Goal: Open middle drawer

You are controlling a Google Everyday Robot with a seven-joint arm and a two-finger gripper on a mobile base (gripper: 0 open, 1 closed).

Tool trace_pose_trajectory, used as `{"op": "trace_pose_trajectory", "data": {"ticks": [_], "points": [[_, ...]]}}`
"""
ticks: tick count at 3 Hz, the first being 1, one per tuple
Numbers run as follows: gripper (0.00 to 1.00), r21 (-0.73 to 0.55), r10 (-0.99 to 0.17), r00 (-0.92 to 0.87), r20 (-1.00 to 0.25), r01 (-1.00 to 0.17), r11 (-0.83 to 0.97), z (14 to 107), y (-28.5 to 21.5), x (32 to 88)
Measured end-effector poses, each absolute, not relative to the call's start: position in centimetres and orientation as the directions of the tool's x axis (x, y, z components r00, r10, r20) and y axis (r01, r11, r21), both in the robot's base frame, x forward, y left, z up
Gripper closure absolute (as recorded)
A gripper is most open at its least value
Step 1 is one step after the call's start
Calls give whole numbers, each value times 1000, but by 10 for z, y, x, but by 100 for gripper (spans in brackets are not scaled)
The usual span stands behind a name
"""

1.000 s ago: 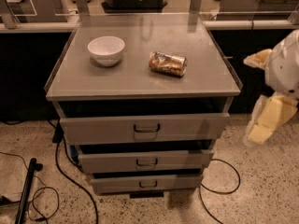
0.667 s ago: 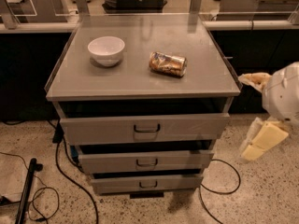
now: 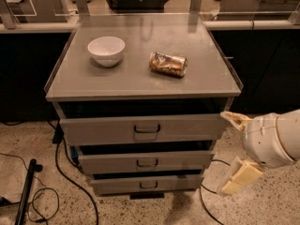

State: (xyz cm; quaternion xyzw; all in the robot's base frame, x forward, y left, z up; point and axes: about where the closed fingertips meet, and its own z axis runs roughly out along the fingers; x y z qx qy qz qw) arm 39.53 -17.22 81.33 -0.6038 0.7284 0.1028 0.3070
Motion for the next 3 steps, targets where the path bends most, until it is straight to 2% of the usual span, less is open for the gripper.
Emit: {"op": "trace_pose_trajectory", "data": {"ticks": [1, 3], "points": [[0, -221, -817, -82, -571, -943, 250, 813, -172, 395], [0, -104, -823, -105, -559, -975, 195, 732, -151, 395]]}}
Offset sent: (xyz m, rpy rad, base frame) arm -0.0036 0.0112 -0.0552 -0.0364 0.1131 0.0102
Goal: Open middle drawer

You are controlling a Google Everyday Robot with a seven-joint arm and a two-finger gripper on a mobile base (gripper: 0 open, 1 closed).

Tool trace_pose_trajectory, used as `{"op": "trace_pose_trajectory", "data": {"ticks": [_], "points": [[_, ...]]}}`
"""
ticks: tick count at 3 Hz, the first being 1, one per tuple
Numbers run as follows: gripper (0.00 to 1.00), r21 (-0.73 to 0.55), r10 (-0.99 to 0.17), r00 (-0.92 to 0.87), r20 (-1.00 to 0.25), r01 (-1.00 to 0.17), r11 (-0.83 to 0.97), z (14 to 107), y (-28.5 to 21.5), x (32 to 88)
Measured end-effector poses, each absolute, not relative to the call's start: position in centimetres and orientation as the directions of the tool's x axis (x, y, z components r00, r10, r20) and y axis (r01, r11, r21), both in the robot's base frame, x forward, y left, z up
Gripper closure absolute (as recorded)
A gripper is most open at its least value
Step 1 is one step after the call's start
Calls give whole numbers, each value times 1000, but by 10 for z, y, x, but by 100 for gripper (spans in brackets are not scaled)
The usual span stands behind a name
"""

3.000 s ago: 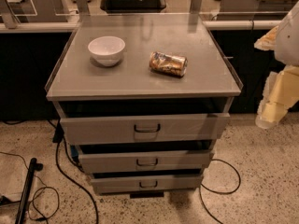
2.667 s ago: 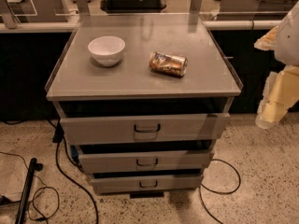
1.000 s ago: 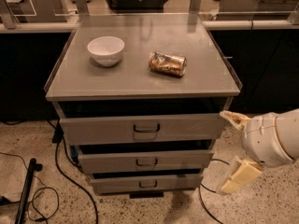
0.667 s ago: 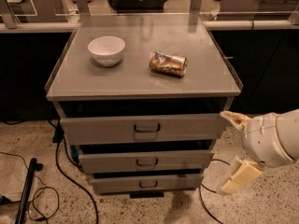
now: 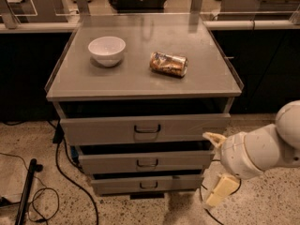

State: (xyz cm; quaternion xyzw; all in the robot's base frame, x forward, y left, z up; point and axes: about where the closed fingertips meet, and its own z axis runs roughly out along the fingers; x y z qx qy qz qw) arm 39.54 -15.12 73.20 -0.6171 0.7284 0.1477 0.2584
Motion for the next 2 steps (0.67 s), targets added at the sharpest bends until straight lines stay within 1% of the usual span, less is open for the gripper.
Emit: {"op": "trace_pose_trajectory", "data": {"ticks": [1, 2], "points": [[0, -72, -815, -100, -572, -983, 170, 689, -148, 400], [0, -96, -795, -91, -599, -978, 184, 658, -148, 405]]}}
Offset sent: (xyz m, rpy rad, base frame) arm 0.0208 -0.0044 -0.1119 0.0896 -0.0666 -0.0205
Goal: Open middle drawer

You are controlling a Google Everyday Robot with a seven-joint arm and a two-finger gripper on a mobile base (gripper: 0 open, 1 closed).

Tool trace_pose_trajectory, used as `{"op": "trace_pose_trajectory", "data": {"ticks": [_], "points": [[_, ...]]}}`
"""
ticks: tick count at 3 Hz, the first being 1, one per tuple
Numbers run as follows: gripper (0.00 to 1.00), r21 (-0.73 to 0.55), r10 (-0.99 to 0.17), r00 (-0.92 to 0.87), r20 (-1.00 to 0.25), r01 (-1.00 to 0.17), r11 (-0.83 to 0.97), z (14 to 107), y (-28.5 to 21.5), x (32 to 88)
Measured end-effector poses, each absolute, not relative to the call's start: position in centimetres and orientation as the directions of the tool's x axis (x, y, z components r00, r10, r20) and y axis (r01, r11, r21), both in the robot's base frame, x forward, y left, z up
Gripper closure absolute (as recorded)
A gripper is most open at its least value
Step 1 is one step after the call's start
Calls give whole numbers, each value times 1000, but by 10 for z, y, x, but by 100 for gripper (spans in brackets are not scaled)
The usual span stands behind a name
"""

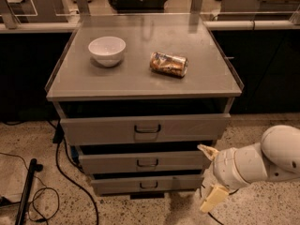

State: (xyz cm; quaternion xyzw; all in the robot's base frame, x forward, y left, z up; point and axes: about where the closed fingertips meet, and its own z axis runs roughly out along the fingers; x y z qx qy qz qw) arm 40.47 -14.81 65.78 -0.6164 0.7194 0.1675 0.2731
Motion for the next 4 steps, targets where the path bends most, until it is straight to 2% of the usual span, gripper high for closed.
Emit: {"op": "trace_pose_trajectory", "data": {"ticks": [1, 2, 4], "points": [[0, -134, -781, -73, -620, -971, 197, 626, -149, 414], [0, -100, -773, -89, -629, -976, 194, 582, -145, 426], [0, -89, -781, -93, -617, -978, 186, 567, -143, 438]]}}
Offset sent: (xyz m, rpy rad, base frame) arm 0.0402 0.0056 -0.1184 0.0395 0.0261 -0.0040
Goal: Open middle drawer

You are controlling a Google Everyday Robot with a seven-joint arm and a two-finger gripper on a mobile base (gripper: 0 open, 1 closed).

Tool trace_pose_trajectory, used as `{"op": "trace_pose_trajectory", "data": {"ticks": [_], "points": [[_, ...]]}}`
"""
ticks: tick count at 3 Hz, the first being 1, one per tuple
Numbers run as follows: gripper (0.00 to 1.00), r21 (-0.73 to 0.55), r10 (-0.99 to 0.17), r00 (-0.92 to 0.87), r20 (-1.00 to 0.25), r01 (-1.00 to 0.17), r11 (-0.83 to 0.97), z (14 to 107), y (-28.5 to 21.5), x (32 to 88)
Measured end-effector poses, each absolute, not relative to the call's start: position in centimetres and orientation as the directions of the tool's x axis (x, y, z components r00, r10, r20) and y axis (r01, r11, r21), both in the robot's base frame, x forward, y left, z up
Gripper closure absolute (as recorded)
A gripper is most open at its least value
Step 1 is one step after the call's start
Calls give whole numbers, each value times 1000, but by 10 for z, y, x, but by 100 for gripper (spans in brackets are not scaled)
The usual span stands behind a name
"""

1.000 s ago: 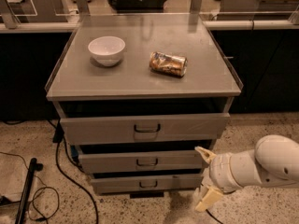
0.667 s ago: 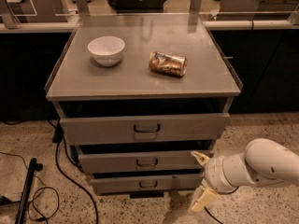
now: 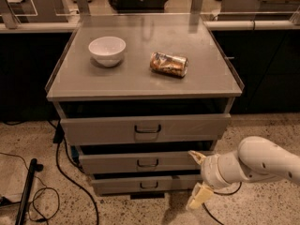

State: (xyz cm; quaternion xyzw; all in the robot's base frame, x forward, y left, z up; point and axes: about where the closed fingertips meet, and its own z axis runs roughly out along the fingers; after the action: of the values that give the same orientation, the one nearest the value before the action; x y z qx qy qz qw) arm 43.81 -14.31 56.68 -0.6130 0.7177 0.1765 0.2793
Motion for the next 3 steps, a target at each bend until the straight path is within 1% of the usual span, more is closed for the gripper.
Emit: {"op": "trace_pose_trajectory", "data": {"ticks": [1, 3], "points": [[0, -91, -791, -90, -606, -979, 181, 545, -145, 460], [0, -129, -782, -33, -622, -981, 144, 514, -133, 502]]}}
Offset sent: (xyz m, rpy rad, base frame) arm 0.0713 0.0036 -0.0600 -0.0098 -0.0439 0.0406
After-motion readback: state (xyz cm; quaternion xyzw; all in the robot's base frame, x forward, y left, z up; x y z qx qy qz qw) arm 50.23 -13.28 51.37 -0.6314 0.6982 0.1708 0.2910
